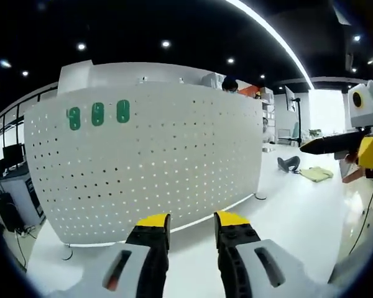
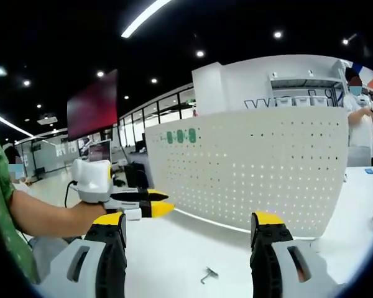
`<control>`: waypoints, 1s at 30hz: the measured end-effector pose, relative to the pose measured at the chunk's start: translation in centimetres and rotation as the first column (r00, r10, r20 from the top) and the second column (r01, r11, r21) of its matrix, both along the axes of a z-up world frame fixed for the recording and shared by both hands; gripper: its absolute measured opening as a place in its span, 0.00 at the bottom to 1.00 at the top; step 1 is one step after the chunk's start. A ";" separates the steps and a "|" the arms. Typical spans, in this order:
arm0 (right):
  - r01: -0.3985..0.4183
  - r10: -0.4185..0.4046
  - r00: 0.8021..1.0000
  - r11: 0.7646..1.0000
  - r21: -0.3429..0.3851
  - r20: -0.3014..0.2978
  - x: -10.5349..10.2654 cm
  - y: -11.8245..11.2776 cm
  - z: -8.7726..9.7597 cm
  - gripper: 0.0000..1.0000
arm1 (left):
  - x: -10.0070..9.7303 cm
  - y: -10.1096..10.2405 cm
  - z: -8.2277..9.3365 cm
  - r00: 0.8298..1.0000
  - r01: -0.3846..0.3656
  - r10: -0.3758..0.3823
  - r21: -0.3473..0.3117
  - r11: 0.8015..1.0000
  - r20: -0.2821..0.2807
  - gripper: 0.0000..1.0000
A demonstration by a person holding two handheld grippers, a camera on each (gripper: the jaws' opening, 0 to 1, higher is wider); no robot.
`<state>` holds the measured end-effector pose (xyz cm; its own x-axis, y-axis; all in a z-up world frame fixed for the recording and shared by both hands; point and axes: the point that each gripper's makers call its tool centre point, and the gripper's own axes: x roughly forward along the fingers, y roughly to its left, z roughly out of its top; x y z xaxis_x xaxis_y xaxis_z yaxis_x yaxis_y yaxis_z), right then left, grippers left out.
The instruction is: Insert the hook assembly into the mounting plate slot until the hook locks in place.
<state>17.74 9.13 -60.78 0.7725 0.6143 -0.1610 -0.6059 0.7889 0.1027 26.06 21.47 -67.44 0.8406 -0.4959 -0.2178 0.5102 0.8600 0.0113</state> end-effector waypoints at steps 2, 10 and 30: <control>0.004 -0.004 1.000 1.000 0.000 -0.007 -0.2 -0.1 -0.3 0.83 | -0.4 -0.2 -1.1 0.999 0.019 -0.019 0.018 1.000 -0.027 0.29; 0.018 -0.019 0.999 1.000 -0.002 -0.036 -0.6 -0.5 -1.8 0.83 | -1.1 -1.7 -4.3 0.991 0.114 -0.106 0.089 0.990 -0.083 0.27; 0.060 -0.061 0.993 0.998 -0.015 -0.098 -1.3 -1.4 -4.3 0.83 | -1.6 -6.3 -10.2 0.897 0.427 -0.393 0.167 0.888 -0.202 0.25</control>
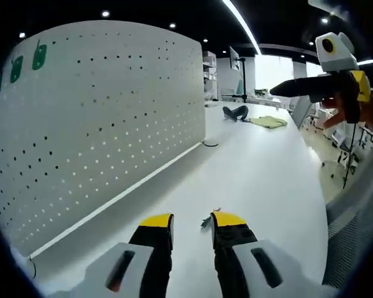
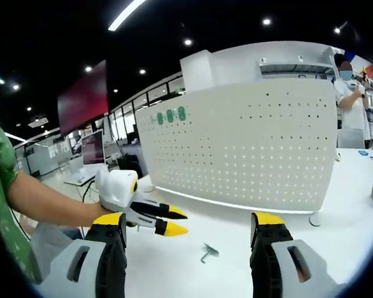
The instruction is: Insert the hook assembly into the mounting plate slot until the hook locks in place.
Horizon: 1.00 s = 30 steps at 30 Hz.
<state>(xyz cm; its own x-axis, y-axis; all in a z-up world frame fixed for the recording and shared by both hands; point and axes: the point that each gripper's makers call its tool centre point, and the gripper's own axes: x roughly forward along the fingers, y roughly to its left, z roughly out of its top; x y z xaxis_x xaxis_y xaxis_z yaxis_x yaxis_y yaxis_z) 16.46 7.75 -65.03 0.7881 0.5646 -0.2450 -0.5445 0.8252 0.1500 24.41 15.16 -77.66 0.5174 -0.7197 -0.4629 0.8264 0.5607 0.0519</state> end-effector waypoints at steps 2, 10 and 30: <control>0.008 -0.008 1.000 1.000 -0.002 -0.004 0.0 -0.2 -0.1 0.83 | -0.2 -0.4 -0.6 1.000 0.025 -0.025 0.012 1.000 -0.010 0.24; 0.028 -0.028 1.000 1.000 -0.008 -0.014 0.1 -0.5 -0.4 0.83 | -0.1 -2.1 -2.7 0.995 0.101 -0.099 0.065 0.993 -0.021 0.22; 0.077 -0.077 0.996 0.997 -0.012 -0.040 0.3 -1.6 -1.3 0.83 | 0.6 -3.4 -5.6 0.985 0.172 -0.167 0.133 0.976 -0.045 0.13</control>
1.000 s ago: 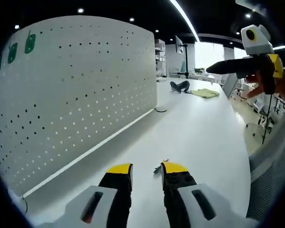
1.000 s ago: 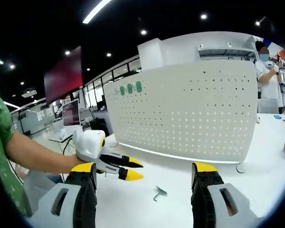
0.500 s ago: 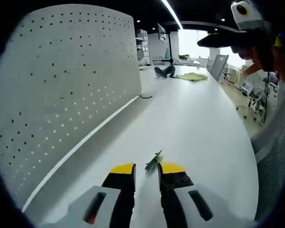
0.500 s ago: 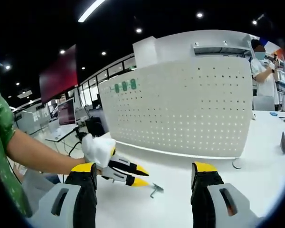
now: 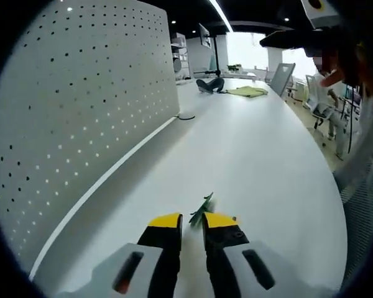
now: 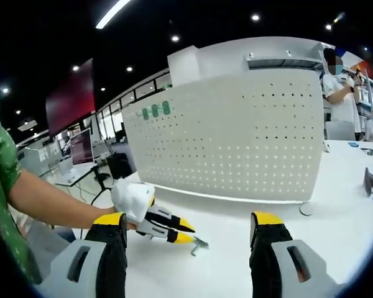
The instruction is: Insert the hook assembly into the mounting plate slot until the hook locks in place.
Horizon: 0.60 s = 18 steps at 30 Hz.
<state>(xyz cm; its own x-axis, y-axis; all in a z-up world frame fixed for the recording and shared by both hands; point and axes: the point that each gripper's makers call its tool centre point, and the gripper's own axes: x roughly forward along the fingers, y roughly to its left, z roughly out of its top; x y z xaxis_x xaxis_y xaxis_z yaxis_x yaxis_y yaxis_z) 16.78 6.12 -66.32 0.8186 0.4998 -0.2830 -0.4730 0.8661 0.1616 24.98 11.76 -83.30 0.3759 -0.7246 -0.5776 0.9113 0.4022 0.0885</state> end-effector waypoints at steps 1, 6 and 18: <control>0.002 -0.002 1.000 1.000 0.000 -0.002 0.0 -0.1 0.0 0.82 | 0.0 0.0 -0.1 1.000 0.001 -0.001 0.002 1.000 -0.001 0.13; 0.008 -0.008 1.000 1.000 0.001 -0.003 0.2 -0.2 -0.1 0.82 | -0.1 -0.1 -0.5 1.000 0.010 -0.010 0.016 1.000 -0.006 0.10; 0.014 -0.014 1.000 1.000 0.004 -0.004 0.3 -0.5 -0.3 0.82 | -0.3 -0.3 -1.0 1.000 0.013 -0.013 0.043 0.999 0.007 0.06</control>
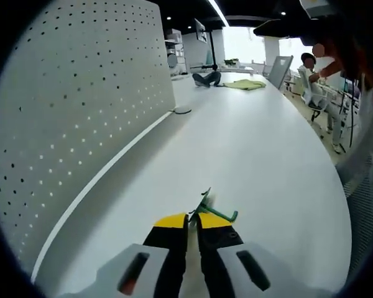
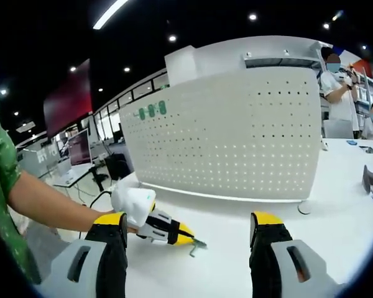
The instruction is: Insert the hook assembly into the mounting plate slot until the hook locks in place.
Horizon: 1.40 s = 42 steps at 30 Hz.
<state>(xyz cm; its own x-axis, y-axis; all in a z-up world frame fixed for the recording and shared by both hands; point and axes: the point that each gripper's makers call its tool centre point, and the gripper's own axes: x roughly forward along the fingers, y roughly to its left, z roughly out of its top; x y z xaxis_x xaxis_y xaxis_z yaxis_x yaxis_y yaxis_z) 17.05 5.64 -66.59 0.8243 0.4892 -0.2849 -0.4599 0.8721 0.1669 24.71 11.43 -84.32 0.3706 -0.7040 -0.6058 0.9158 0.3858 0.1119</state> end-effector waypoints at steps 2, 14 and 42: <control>0.001 -0.001 1.000 1.000 0.002 -0.001 0.0 -0.1 0.0 0.82 | 0.1 0.0 -0.1 1.000 -0.002 0.001 0.009 1.000 0.005 0.05; -0.005 0.005 1.000 1.000 0.002 -0.005 0.2 0.0 -0.2 0.82 | -0.2 0.0 -0.3 1.000 -0.009 0.009 0.020 1.000 0.018 0.02; -0.046 0.046 0.999 0.999 0.013 0.029 0.6 1.8 1.4 0.79 | 0.3 1.9 8.1 0.975 -0.205 0.219 -0.267 0.941 0.023 0.01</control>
